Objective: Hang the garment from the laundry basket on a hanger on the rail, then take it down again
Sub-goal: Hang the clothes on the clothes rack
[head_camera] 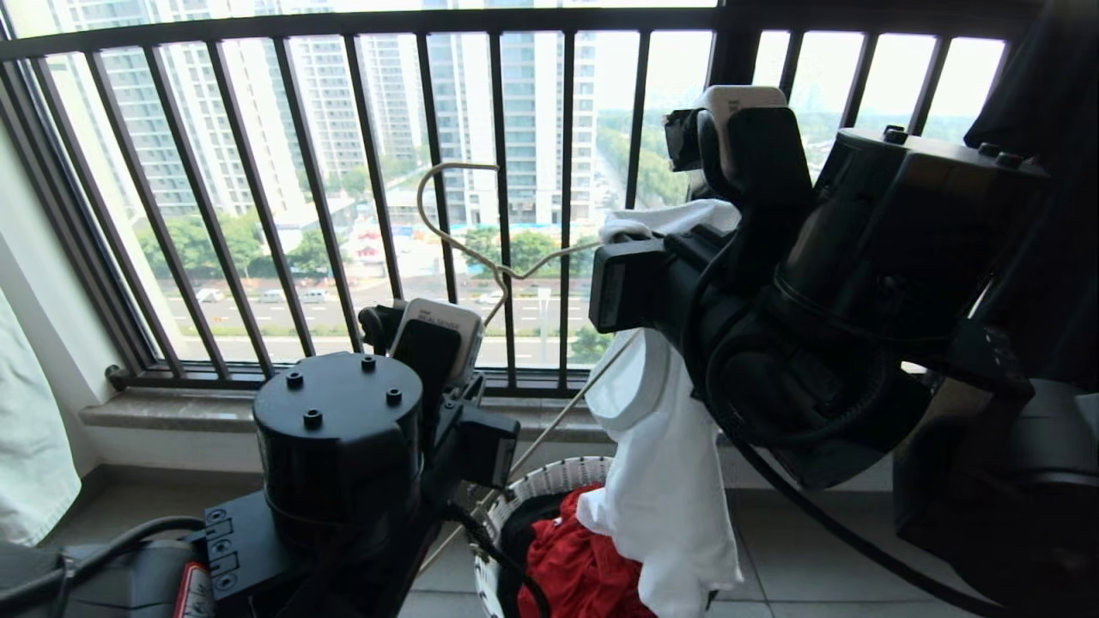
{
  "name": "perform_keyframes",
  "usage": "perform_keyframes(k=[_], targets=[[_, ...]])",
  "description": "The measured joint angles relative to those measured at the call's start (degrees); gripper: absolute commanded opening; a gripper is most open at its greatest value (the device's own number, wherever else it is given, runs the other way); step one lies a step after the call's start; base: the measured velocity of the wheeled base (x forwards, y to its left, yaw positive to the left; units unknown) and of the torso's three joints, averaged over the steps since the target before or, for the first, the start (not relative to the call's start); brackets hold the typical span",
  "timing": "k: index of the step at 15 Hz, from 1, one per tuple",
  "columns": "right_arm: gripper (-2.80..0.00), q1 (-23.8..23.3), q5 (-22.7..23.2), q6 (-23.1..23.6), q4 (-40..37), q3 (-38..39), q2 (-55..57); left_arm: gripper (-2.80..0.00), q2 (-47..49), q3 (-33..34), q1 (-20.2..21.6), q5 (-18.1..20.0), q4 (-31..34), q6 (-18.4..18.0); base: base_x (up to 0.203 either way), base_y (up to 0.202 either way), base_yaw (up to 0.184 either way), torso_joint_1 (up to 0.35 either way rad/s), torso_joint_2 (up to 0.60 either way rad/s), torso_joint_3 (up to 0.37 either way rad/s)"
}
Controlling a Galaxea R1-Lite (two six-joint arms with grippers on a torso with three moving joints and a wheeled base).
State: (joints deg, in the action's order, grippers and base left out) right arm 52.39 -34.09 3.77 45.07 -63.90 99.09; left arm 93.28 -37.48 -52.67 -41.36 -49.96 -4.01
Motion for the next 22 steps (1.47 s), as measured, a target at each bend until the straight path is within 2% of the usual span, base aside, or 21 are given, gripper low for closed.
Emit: perform_keyframes(k=[2, 8, 11, 17, 22], targets=[[-2.80, 1.7, 0.0, -0.9, -0.2, -0.2, 0.5, -2.80, 1.4, 0.8, -1.0, 0.0, -2.7, 0.0, 0.000, 0.000, 0.000, 0.000, 0.00, 0.000], [-2.80, 6.6, 0.3, -1.7, 0.0, 1.4, 1.1, -2.80, 3.3, 1.0, -1.5, 0.3, -3.6, 0.5, 0.000, 0.000, 0.000, 0.000, 0.00, 0.000], [-2.80, 8.9, 1.2, -2.0, 0.1, 2.3, 1.0, -2.80, 4.3, 0.8, -1.5, 0.4, -8.5, 0.2, 0.000, 0.000, 0.000, 0.000, 0.00, 0.000], [-2.80, 9.3, 1.6, -2.0, 0.2, 2.6, 1.0, -2.80, 5.6, 1.0, -1.4, 0.4, -10.5, 0.0, 0.000, 0.000, 0.000, 0.000, 0.00, 0.000], [-2.80, 7.1, 1.5, -0.6, 0.2, 2.4, 0.7, -2.80, 5.3, 1.3, -1.5, 0.4, -12.6, -0.1, 0.000, 0.000, 0.000, 0.000, 0.00, 0.000]])
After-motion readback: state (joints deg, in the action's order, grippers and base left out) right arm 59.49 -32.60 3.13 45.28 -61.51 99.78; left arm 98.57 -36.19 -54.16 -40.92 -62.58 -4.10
